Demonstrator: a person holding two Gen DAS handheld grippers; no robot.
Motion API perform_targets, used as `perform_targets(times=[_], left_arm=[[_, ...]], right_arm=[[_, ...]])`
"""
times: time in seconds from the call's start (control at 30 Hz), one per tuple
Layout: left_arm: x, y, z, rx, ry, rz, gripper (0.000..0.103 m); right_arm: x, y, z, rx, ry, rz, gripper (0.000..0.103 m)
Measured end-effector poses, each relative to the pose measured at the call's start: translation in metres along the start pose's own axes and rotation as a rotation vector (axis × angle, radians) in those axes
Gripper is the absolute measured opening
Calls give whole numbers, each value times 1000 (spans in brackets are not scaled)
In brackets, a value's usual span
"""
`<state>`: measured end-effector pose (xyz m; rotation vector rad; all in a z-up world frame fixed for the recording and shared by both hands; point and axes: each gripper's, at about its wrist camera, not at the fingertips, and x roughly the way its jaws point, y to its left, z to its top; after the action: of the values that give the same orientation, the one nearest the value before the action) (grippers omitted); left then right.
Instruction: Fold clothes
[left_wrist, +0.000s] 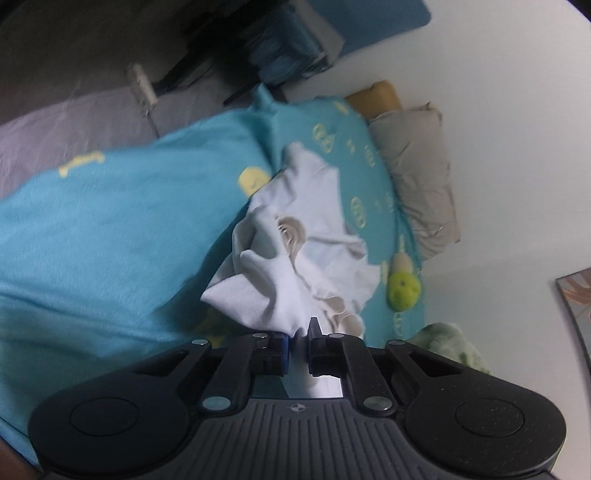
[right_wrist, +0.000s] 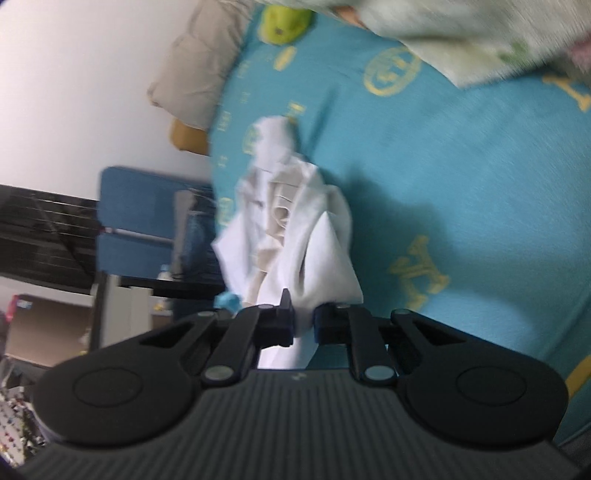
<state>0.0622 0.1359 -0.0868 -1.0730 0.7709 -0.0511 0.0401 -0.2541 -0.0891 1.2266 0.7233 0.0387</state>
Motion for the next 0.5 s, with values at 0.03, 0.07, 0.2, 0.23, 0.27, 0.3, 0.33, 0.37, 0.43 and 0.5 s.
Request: perform_targets(times=[0.03, 0.07, 0.2, 0.23, 0.27, 0.3, 0.33, 0.37, 0.43, 0.5], left_arm=[[-7, -7, 1, 2, -12, -12, 8], [-14, -15, 2, 13, -25, -20, 8], [-48, -38, 0, 35, -40, -62, 8], [-58, -41, -2, 32, -38, -64, 8], [-70, -42, -7, 40, -31, -66, 8], [-82, -43, -11, 48, -23, -69, 8], [-93, -43, -16, 56, -15, -72, 8], [-105, -44, -20, 64, -7, -74, 8], [-131, -34, -38, 56, 19, -114, 8], [-153, -22, -55, 42, 20, -127, 8]], right_arm=[[-5, 9, 0, -17, -8, 7, 12], [-10, 19, -2, -39, -18, 9, 12], [-36, 50, -8, -103, -52, 15, 12], [-46, 55, -11, -117, -55, 15, 12], [-55, 59, -15, -131, -58, 16, 12], [-65, 64, -19, -144, -61, 16, 12], [-75, 67, -24, -156, -67, 16, 12], [-89, 67, -31, -164, -78, 16, 12], [-115, 66, -47, -178, -101, 16, 12], [-121, 64, -52, -177, -101, 10, 12]])
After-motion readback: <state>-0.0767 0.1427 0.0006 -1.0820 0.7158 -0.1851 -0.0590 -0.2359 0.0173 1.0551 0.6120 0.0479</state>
